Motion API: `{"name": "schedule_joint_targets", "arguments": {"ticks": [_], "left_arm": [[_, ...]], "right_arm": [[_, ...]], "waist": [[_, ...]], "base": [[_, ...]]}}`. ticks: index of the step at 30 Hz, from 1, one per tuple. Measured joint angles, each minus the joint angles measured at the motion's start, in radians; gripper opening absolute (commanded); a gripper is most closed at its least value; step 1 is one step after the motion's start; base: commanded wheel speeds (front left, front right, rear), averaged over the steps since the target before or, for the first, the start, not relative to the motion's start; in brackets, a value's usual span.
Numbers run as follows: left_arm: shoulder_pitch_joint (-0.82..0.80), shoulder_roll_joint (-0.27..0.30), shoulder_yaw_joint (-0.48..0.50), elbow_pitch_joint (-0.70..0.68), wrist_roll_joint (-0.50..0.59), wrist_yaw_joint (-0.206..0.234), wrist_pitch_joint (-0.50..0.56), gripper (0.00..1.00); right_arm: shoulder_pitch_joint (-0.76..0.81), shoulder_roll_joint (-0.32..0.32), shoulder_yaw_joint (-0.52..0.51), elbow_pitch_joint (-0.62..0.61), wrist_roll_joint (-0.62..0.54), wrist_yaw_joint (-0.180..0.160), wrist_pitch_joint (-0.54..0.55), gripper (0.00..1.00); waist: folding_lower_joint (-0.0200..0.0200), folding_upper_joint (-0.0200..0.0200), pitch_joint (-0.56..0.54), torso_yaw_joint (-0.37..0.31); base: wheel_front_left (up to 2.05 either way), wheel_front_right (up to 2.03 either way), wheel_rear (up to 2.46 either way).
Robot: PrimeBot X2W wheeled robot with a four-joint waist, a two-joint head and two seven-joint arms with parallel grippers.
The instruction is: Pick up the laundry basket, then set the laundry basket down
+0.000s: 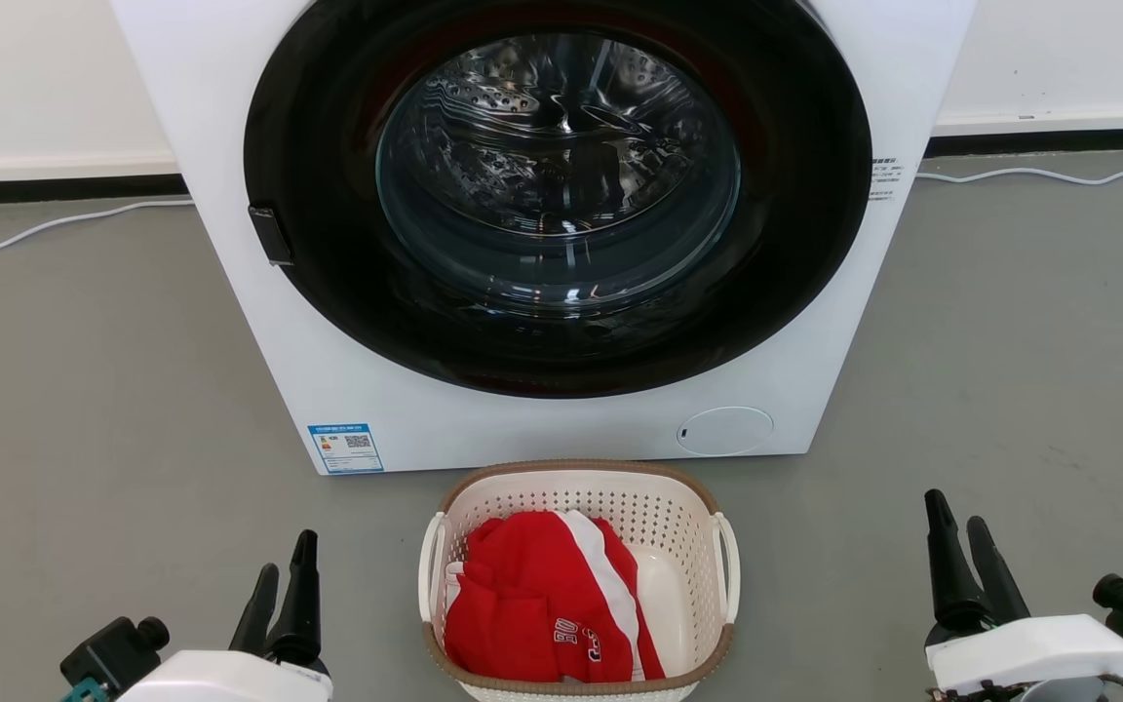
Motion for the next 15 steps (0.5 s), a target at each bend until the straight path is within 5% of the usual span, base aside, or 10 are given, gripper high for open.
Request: {"name": "schedule_joint_targets", "arguments": {"ticks": [15], "left_arm": [[0.001,0.001,-0.007,-0.015,0.175,0.009,-0.042,1.00]], "right_arm": [[0.004,0.000,0.006,-0.008,-0.194,0.000,-0.044,1.00]], "waist": [[0.0000,0.0000,0.003,0.000]], "base": [[0.00,0.00,0.00]]}}
